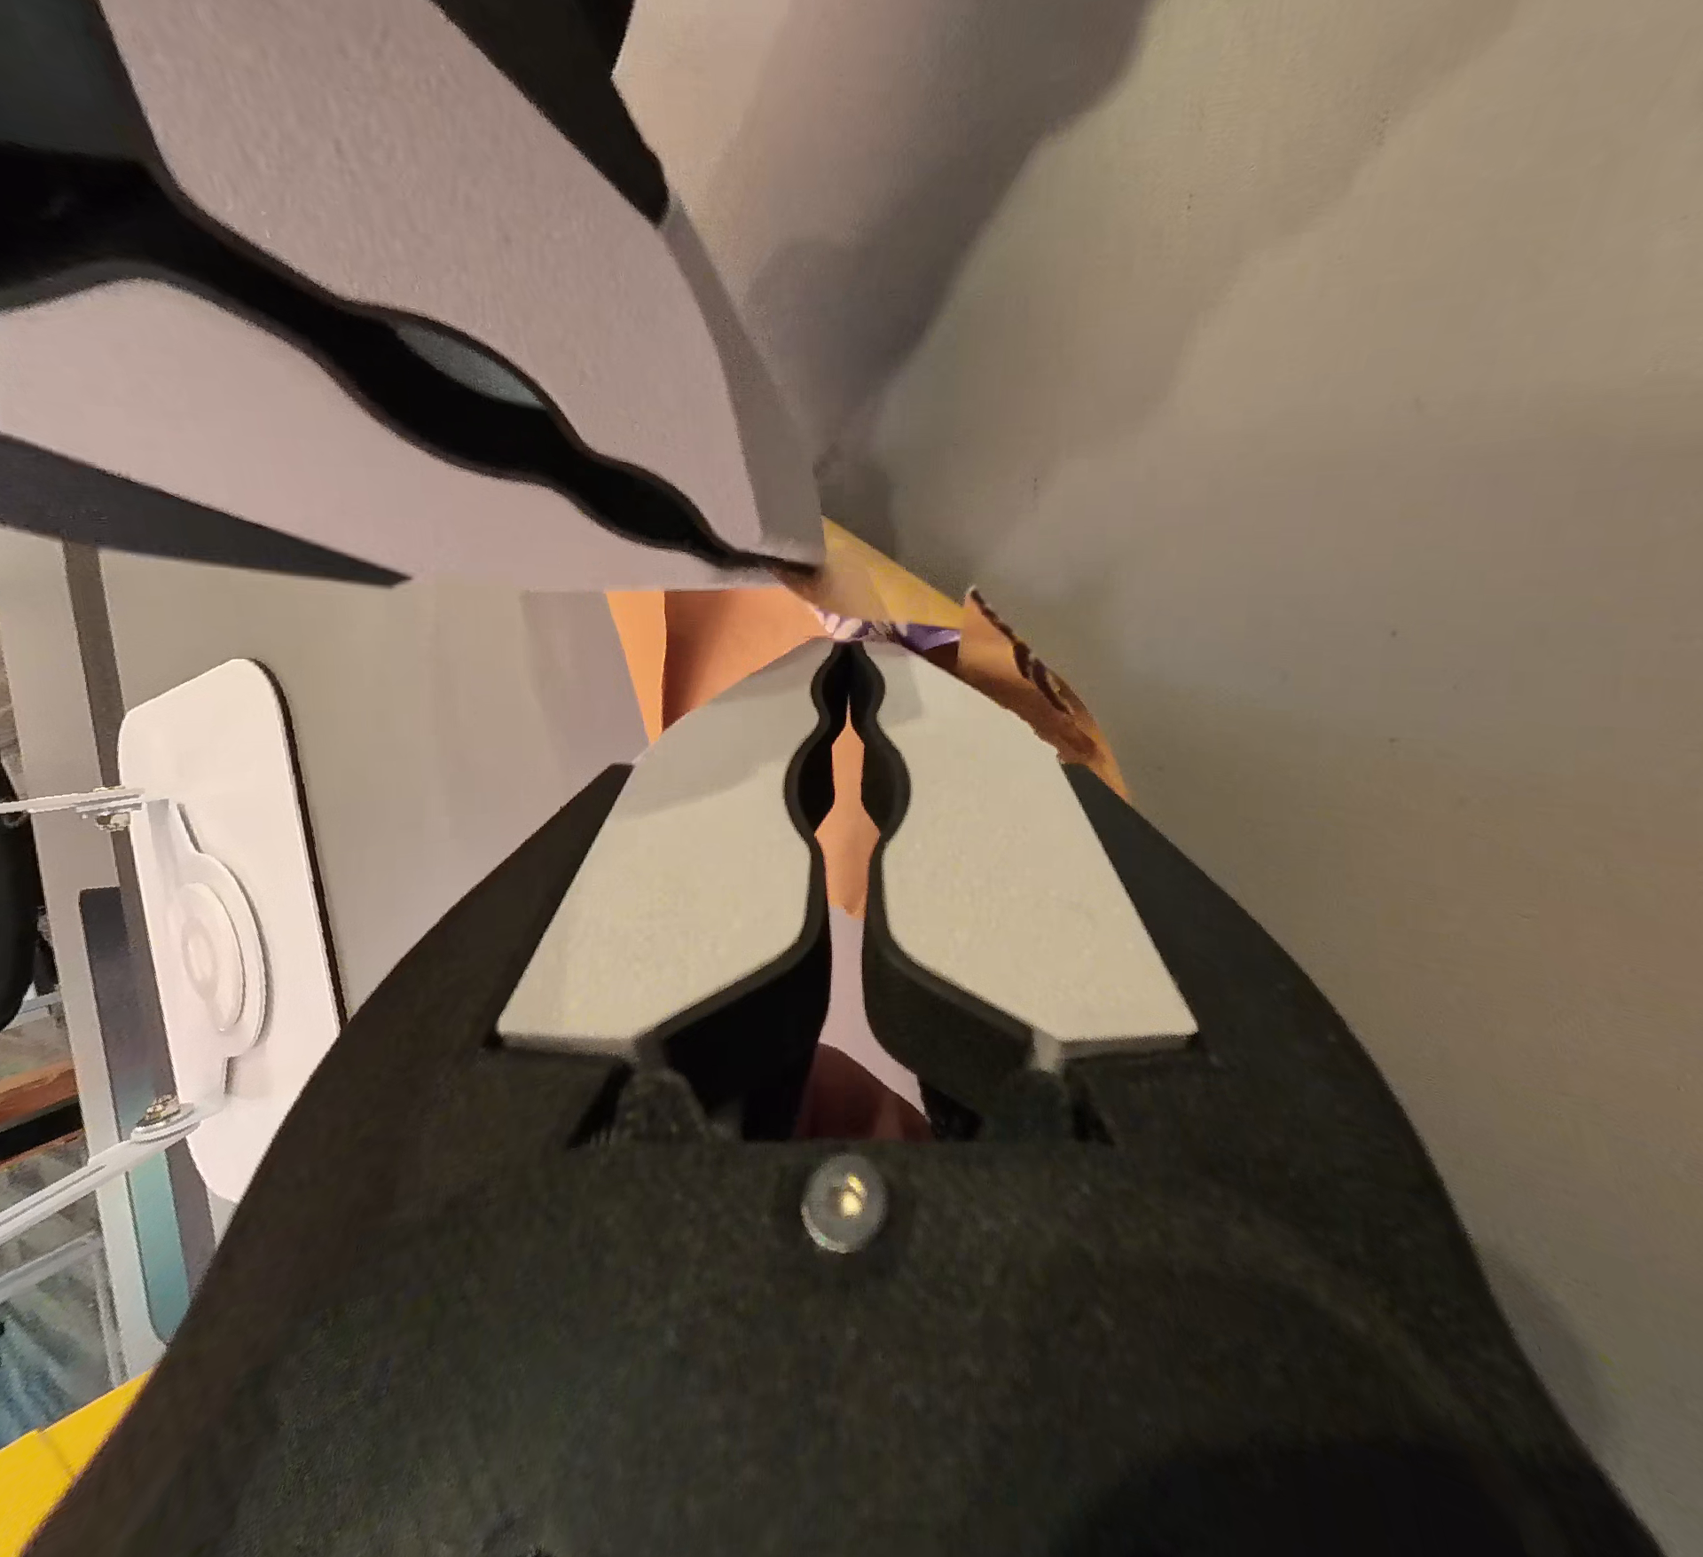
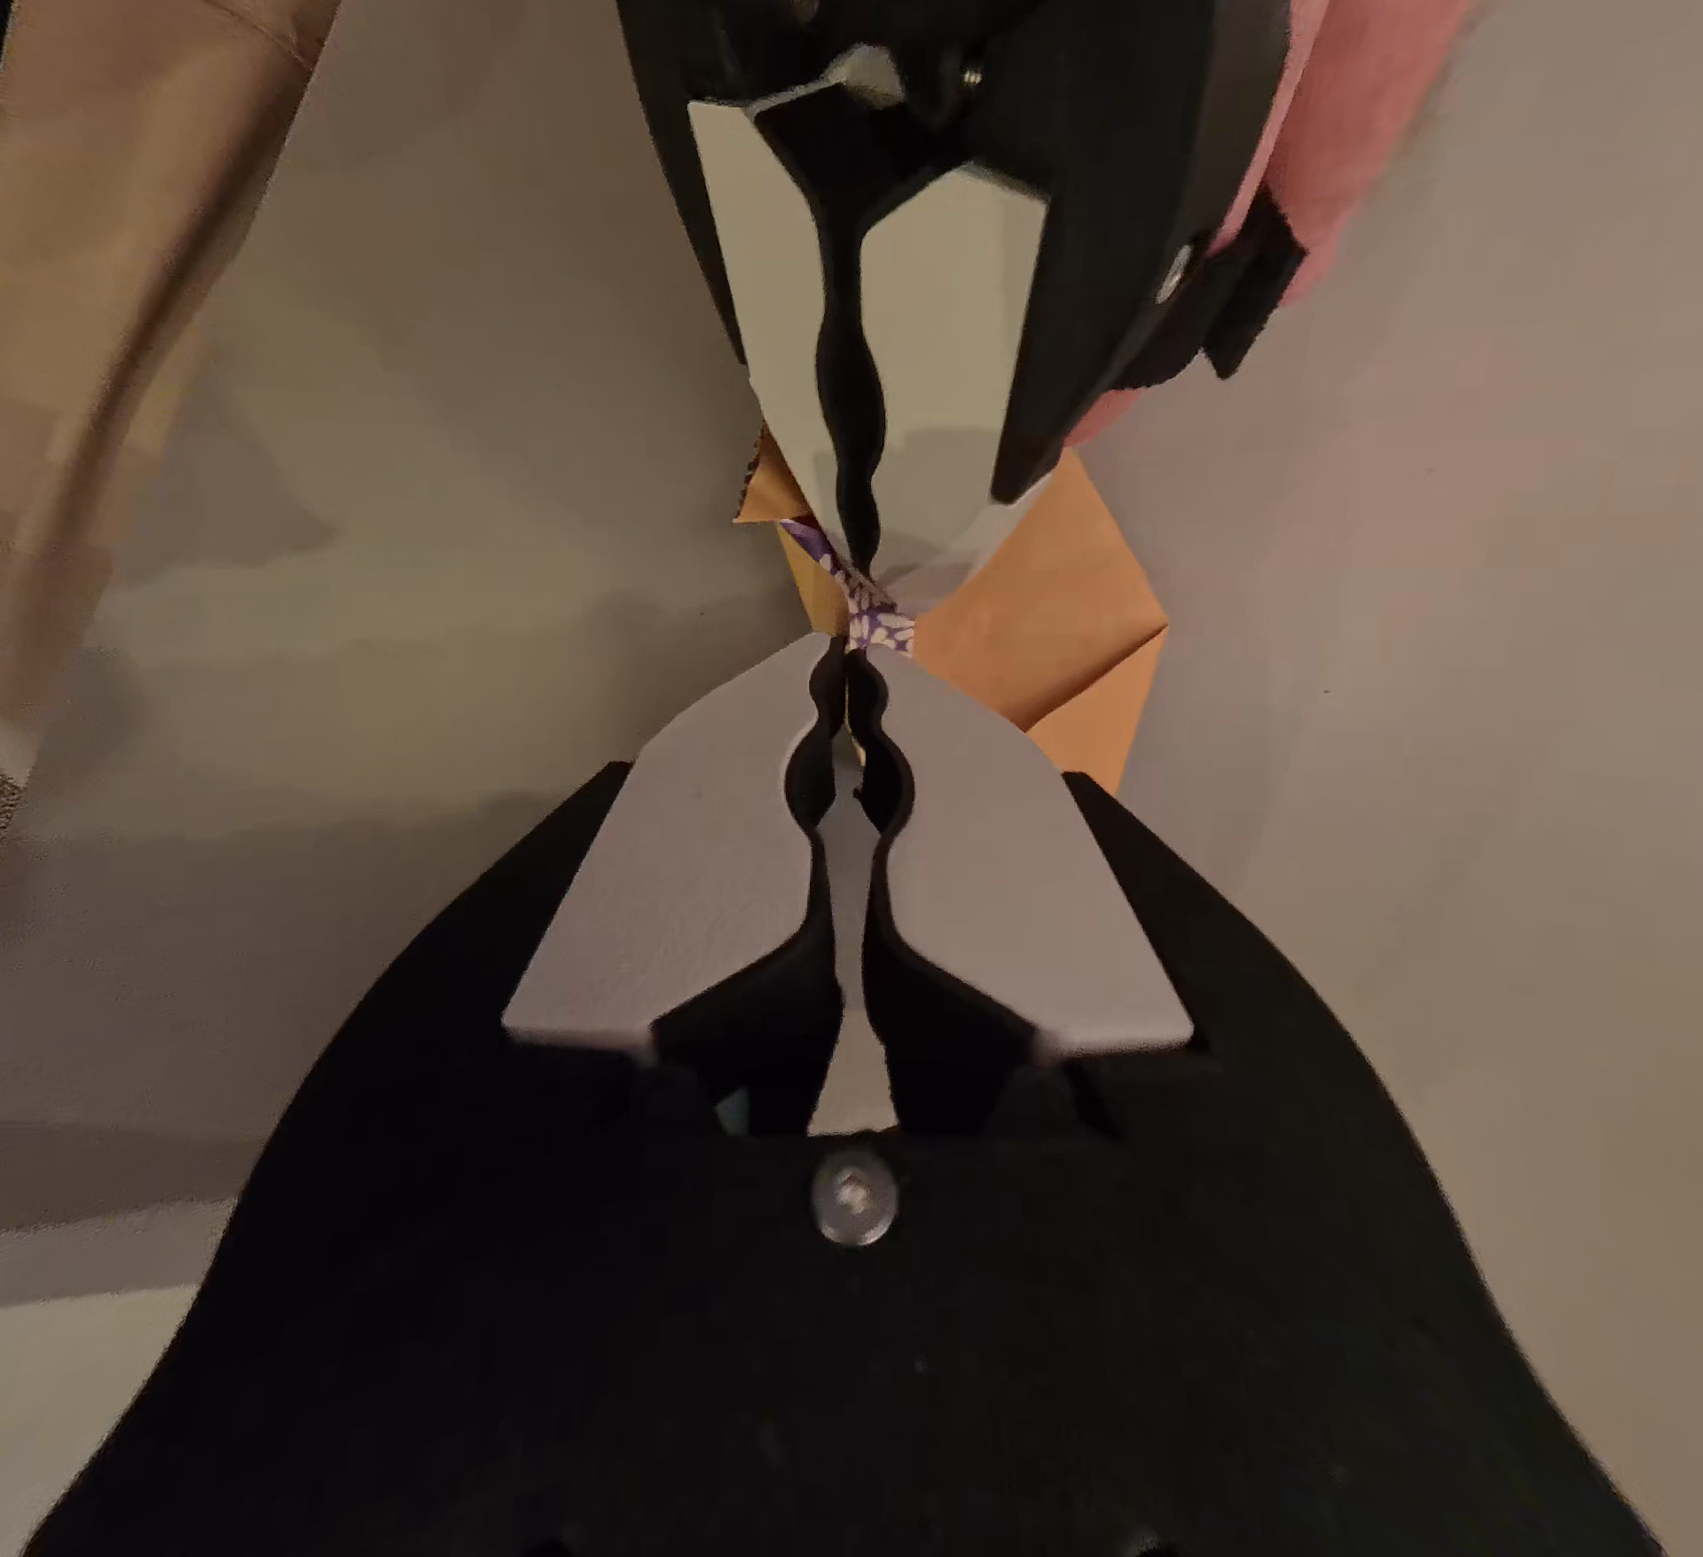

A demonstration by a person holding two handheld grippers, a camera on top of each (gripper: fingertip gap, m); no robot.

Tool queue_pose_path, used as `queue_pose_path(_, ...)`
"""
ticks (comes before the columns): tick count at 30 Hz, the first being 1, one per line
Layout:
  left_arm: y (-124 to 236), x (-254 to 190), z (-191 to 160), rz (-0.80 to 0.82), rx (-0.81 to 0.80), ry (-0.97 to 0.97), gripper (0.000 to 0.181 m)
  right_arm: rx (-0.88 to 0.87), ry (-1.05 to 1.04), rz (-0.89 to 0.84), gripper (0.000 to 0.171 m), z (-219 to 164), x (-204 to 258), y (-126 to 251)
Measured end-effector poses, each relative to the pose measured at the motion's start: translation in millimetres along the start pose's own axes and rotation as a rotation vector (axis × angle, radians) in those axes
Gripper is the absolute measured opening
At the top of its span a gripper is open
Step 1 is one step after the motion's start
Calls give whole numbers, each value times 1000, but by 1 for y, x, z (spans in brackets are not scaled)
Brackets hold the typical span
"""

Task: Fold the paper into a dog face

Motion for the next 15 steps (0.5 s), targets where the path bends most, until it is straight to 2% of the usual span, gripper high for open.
queue_pose_path(11, 0, -1, -1, 8, -5, 13, 0, 63, -30, -15, 0, -2, -9, -17)
queue_pose_path(15, 1, 1, -2, 23, 9, 76, 0, 76, -35, -4, 0, -3, -9, -21)
Point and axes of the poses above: each gripper's, where its closed fingertips meet, y back along the fingers, z out of its top, x = y × z across the jaws, the point moved 7 cm from there along y, back along the fingers, and after that the axes turned 4 degrees about -z, right-handed, at the moved point
